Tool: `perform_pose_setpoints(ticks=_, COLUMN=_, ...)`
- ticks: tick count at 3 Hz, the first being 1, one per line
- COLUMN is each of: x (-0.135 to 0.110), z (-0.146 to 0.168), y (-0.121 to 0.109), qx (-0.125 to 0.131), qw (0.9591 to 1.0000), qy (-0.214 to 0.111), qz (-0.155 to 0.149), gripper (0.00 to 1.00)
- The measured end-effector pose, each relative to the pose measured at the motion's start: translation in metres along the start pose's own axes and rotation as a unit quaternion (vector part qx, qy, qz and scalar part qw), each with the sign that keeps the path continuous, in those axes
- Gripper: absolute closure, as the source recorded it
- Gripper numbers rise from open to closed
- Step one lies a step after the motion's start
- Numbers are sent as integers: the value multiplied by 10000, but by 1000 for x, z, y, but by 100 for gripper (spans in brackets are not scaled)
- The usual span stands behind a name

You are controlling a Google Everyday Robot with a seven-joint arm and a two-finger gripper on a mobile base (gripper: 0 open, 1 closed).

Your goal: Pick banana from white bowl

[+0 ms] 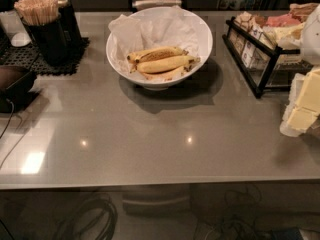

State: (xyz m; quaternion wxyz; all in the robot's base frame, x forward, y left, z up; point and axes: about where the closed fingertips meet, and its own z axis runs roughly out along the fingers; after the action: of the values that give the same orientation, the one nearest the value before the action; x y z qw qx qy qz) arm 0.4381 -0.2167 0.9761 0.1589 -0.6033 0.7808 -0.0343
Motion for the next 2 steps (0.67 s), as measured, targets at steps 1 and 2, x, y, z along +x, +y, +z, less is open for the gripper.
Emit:
perform_pose_setpoints(ticks=1, x=0, z=0, y=0, qx=0, qw=10000, qy=0, qz=0, gripper=0)
perform_pose_setpoints(ticks=2, x=-10, z=-4, y=-6, qx=85, qw=9999, qy=-75, qz=-113, gripper=0)
